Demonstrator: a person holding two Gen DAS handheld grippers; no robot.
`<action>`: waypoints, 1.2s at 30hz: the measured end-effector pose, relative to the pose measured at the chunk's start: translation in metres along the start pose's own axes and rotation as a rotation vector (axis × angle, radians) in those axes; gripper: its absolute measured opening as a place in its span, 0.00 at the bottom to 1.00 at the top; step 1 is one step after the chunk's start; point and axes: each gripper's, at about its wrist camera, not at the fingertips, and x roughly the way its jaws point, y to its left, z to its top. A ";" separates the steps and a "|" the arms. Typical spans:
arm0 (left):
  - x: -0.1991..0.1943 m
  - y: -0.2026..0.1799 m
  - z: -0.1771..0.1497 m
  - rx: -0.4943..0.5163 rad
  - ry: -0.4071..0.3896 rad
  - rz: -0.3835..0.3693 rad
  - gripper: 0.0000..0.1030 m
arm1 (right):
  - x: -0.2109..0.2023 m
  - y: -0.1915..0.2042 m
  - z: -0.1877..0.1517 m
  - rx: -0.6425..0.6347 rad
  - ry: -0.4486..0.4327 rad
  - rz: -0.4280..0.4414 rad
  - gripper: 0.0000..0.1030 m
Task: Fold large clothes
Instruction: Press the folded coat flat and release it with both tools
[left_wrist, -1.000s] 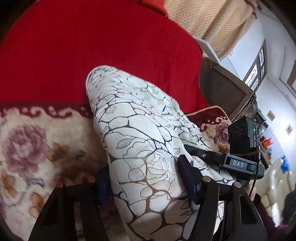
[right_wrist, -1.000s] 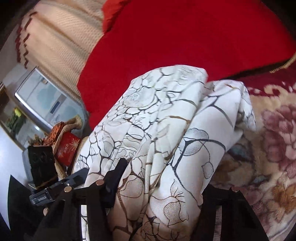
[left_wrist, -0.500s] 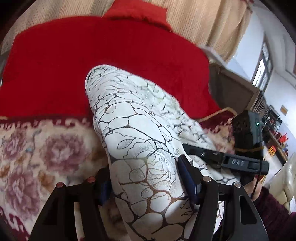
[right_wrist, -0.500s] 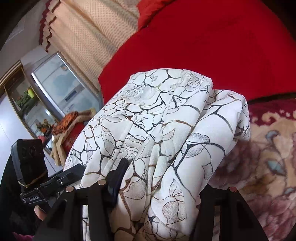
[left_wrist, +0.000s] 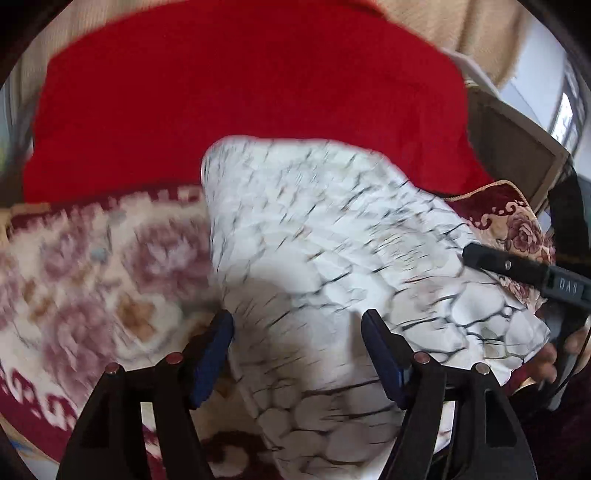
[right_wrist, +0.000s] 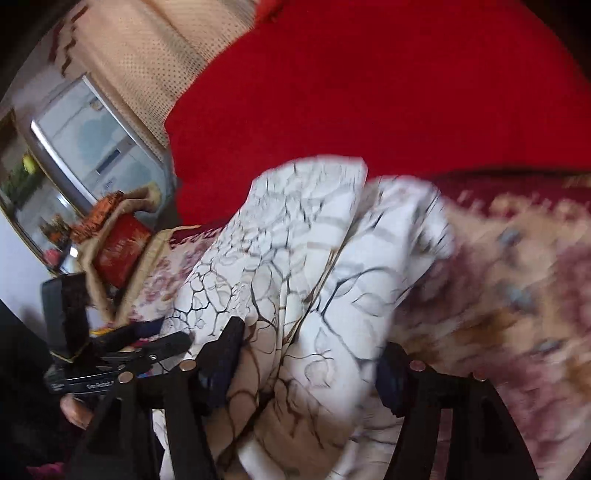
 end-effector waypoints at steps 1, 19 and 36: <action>-0.008 -0.003 0.001 0.018 -0.032 -0.007 0.71 | -0.010 0.004 0.002 -0.022 -0.030 -0.025 0.65; 0.042 -0.075 -0.016 0.262 0.021 0.125 0.73 | 0.049 -0.008 -0.008 0.014 0.053 -0.041 0.37; -0.004 -0.091 -0.031 0.169 -0.066 0.292 0.76 | -0.072 0.007 -0.037 0.055 -0.146 -0.052 0.56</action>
